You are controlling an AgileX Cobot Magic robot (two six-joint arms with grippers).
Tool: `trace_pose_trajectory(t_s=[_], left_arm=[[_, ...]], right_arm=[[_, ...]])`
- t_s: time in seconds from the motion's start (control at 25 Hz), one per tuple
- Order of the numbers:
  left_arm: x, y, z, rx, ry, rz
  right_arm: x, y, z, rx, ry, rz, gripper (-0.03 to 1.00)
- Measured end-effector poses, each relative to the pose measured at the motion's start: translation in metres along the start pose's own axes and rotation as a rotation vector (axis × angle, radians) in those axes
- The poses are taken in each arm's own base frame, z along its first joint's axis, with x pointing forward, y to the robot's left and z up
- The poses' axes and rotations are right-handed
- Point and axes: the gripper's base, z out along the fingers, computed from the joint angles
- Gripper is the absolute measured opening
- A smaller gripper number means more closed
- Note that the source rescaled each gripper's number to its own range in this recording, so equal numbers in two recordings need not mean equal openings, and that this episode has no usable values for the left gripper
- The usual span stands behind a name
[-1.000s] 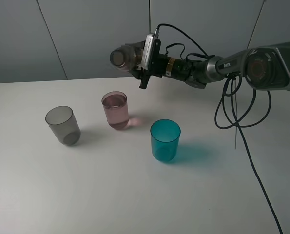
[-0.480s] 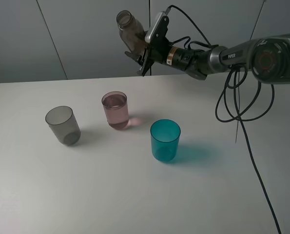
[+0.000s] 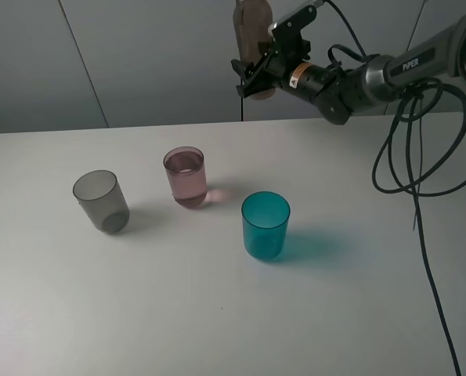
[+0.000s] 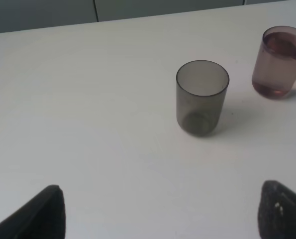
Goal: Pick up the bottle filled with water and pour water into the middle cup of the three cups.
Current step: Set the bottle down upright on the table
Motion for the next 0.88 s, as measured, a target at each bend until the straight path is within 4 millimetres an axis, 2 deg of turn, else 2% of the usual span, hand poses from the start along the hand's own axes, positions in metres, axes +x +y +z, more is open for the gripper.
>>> trace_pose_trajectory(t_s=[0.16,0.56,0.88], left_arm=[[0.000,0.000,0.000,0.000,0.000,0.000],[0.000,0.000,0.000,0.000,0.000,0.000],[0.000,0.000,0.000,0.000,0.000,0.000]], right_arm=[[0.002,-0.004,-0.031,0.128,0.042,0.027,0.00],[0.025,-0.002,-0.116,0.400,0.157,0.168,0.00],[0.053,-0.010,-0.159,0.519,0.264,0.247,0.00]])
